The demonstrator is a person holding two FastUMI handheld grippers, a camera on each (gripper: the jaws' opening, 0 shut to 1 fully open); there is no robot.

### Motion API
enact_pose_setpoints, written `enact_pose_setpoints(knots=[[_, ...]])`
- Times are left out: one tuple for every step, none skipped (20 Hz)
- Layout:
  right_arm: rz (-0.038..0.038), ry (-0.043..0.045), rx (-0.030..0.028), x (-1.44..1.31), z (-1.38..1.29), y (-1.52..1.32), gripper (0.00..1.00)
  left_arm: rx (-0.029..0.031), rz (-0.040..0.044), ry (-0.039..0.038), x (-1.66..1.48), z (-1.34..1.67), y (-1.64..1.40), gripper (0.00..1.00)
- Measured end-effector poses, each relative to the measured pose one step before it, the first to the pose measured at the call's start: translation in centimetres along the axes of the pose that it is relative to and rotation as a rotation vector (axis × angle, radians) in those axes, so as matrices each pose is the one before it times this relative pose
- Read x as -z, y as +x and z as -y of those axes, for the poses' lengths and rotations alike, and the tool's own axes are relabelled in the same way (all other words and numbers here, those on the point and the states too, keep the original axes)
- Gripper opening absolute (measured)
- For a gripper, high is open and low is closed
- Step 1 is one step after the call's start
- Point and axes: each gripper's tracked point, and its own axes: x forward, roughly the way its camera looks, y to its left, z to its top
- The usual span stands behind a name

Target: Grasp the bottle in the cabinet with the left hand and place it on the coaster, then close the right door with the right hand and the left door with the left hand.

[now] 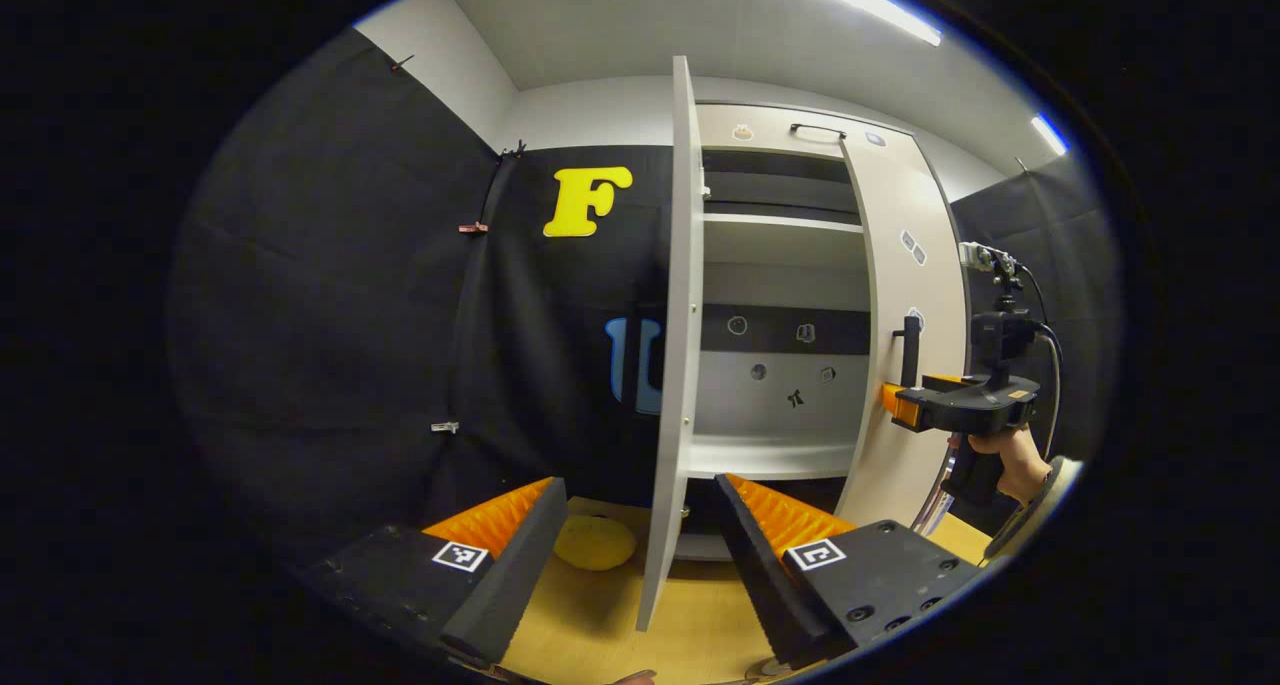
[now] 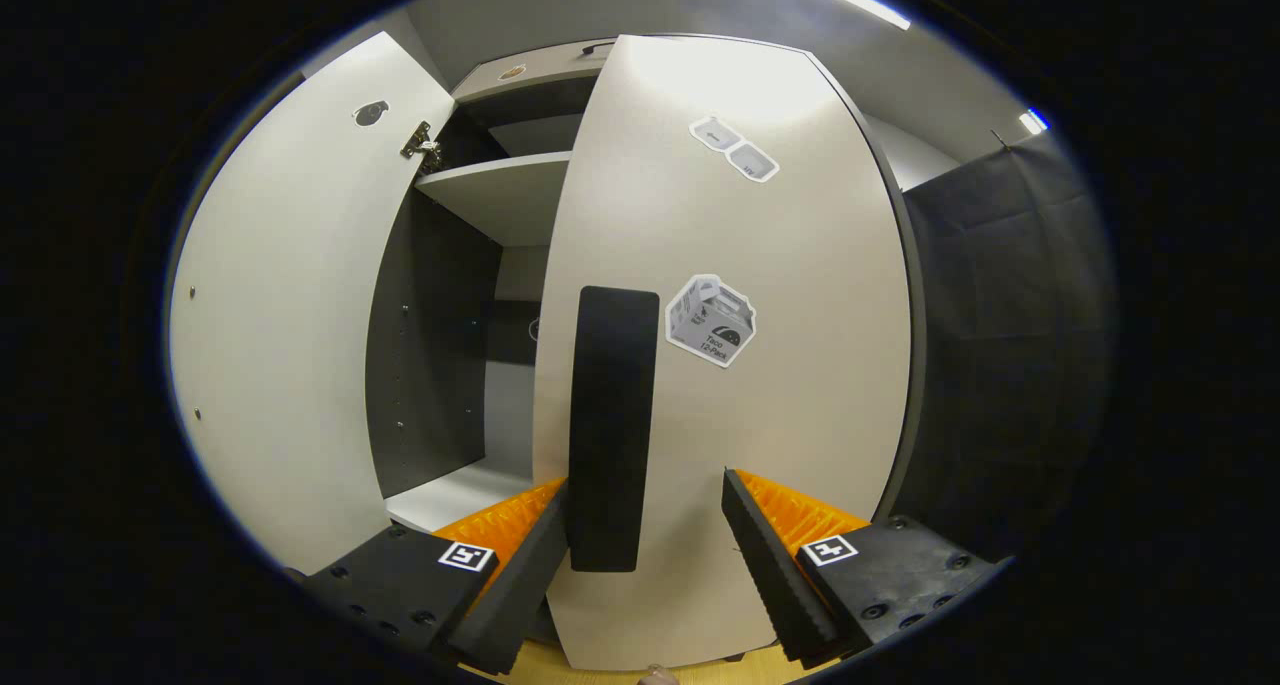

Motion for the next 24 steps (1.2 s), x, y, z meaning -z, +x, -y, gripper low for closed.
enact_pose_setpoints(knots=[[0.00065, -0.00249, 0.00512, 0.062, -0.093, 0.428, 0.95, -0.00561, 0.00208, 0.00213, -0.268, -0.634, 0.148, 0.93], [-0.00172, 0.00481, 0.00432, 0.135, -0.022, 0.469, 0.95, -0.00237, 0.00469, 0.00165, -0.341, -0.563, 0.199, 0.93], [-0.00319, 0.00747, 0.00147, 0.030, -0.084, 0.452, 0.95, -0.00190, 0.00304, 0.00057, -0.414, -0.563, 0.224, 0.92], [-0.00212, 0.00496, 0.00030, 0.108, -0.091, 0.350, 0.95, -0.00093, 0.00405, 0.00143, -0.213, -0.521, 0.365, 0.92], [-0.00273, 0.00023, -0.00220, 0.041, -0.123, 0.122, 0.95, -0.00053, 0.00399, 0.00046, -0.402, -0.470, 0.459, 0.91], [-0.00359, 0.00033, -0.00377, -0.051, -0.044, -0.145, 0.95, 0.00550, 0.00514, 0.00144, -0.362, -0.384, 0.531, 0.91], [-0.00304, 0.00482, -0.01214, -0.051, -0.211, -0.384, 0.95, 0.01058, 0.00714, 0.00395, -0.502, -0.269, 0.703, 0.91], [-0.00872, 0.00444, -0.01317, -0.083, -0.319, -0.527, 0.96, 0.01303, 0.01007, 0.00528, -0.337, -0.264, 0.871, 0.91], [0.00333, -0.00060, -0.00470, -0.291, -0.146, -0.976, 0.96, 0.01413, 0.00781, 0.00623, -0.401, -0.232, 1.067, 0.91], [0.01017, -0.00320, 0.00015, -0.365, 0.013, -1.198, 0.96, 0.01664, 0.00668, 0.00241, -0.392, -0.179, 1.070, 0.91], [0.01472, -0.00183, -0.00539, -0.493, -0.038, -1.553, 0.96, 0.01816, 0.00776, -0.00484, -0.367, 0.010, 0.771, 0.91], [0.01098, -0.00270, -0.00103, -0.386, 0.096, -1.564, 0.96, 0.02249, 0.00376, -0.01141, -0.040, 0.033, 0.247, 0.91], [0.00564, -0.00686, 0.00164, -0.334, 0.150, -1.485, 0.96, 0.02413, 0.00439, -0.01440, -0.083, 0.258, 0.451, 0.91], [0.00013, -0.00916, 0.00986, -0.184, 0.261, -1.098, 0.97, 0.02160, 0.00485, -0.01164, -0.075, 0.242, 0.515, 0.91], [-0.00589, -0.00768, 0.00933, -0.085, 0.298, -1.140, 0.97, 0.01493, 0.00725, -0.00817, -0.233, -0.162, 0.648, 0.91], [-0.00700, -0.00088, 0.00400, -0.004, 0.028, -0.788, 0.97, 0.01366, 0.00594, -0.00482, -0.231, -0.059, 0.407, 0.91], [-0.00707, 0.00117, 0.00160, 0.027, 0.086, -0.813, 0.97, 0.01443, 0.00613, -0.00465, -0.271, -0.089, 0.308, 0.91], [-0.00753, 0.00041, 0.00570, 0.165, 0.219, -0.741, 0.97, 0.01586, 0.00437, -0.00566, -0.098, 0.293, 0.435, 0.91], [-0.00864, -0.00109, 0.00964, 0.271, 0.322, -0.569, 0.97, 0.02286, 0.00268, -0.00685, -0.191, 0.393, 0.276, 0.91], [-0.01214, -0.00331, 0.01139, 0.357, 0.339, -0.455, 0.97, 0.02249, 0.00448, -0.00303, -0.154, 0.485, 0.112, 0.91], [-0.01434, -0.00337, 0.01076, 0.407, 0.326, -0.412, 0.97, 0.01888, 0.00456, 0.00345, -0.173, 0.373, 0.033, 0.91], [-0.01623, -0.00057, 0.01009, 0.470, 0.294, -0.269, 0.98, 0.00600, 0.00190, 0.01287, -0.134, -0.080, -0.030, 0.91], [-0.01258, 0.00384, 0.00583, 0.426, 0.200, -0.299, 0.98, 0.00099, -0.00236, 0.01726, -0.091, -0.185, -0.055, 0.90], [-0.00905, 0.00511, 0.00576, 0.292, 0.148, -0.239, 0.98, 0.00705, -0.00428, 0.01057, 0.007, -0.025, 0.092, 0.90]])
